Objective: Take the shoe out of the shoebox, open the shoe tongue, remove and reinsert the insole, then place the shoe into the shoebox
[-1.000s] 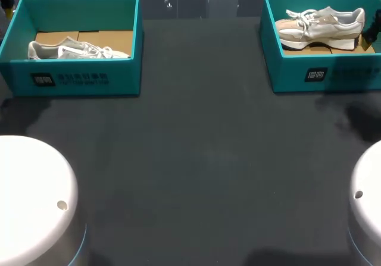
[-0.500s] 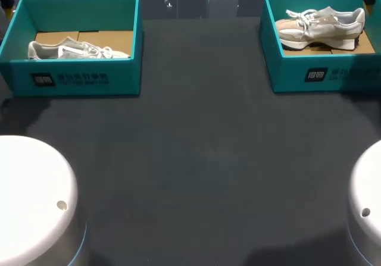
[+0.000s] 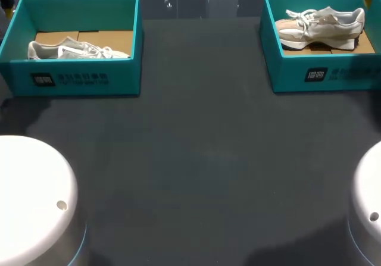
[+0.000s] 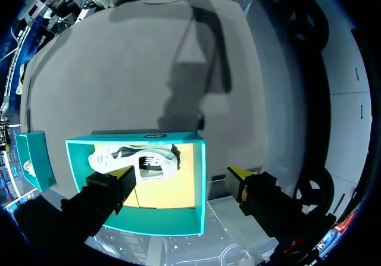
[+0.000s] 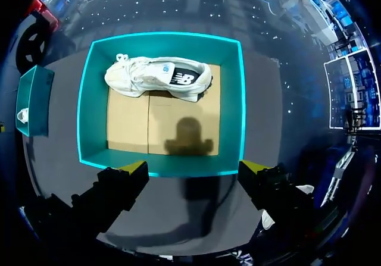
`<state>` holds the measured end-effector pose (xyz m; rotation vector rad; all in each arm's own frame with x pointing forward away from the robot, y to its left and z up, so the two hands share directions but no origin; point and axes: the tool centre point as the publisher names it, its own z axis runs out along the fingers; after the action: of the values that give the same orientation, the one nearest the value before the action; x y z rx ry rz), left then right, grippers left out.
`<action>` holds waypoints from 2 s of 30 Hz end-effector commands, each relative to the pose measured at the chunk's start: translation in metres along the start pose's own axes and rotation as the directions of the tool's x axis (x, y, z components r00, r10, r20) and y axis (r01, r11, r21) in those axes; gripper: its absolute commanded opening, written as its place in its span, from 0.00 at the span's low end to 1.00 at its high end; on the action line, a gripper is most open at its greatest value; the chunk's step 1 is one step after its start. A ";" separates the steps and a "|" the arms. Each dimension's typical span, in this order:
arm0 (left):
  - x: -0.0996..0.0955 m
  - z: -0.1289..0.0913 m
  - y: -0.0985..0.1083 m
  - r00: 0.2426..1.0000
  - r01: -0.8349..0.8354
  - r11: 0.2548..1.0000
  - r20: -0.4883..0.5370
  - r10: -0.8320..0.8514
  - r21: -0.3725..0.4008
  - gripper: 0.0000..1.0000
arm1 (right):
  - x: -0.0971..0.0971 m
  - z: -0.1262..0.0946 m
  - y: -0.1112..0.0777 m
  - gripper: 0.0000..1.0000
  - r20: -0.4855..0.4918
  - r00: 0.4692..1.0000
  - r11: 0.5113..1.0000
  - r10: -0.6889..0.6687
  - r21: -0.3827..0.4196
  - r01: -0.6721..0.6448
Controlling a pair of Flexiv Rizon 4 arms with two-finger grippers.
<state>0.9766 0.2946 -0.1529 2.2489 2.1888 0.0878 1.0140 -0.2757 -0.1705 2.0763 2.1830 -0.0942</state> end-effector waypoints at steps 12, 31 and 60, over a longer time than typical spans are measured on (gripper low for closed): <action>0.000 0.000 -0.001 1.000 -0.001 1.000 -0.002 0.001 -0.002 1.00 | -0.003 0.022 0.086 1.00 0.181 0.983 0.999 -0.002 -0.049 0.011; 0.000 0.000 -0.001 1.000 -0.001 1.000 -0.002 0.001 -0.002 1.00 | -0.015 0.092 0.119 1.00 0.153 0.987 0.996 0.046 -0.089 -0.032; 0.000 0.000 -0.001 1.000 -0.001 1.000 -0.002 0.001 -0.002 1.00 | -0.028 0.161 0.137 0.96 0.123 0.975 0.983 0.186 -0.015 -0.185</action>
<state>0.9765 0.2947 -0.1530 2.2488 2.1889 0.0877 1.1521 -0.3143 -0.3149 2.1825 1.9028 -0.1841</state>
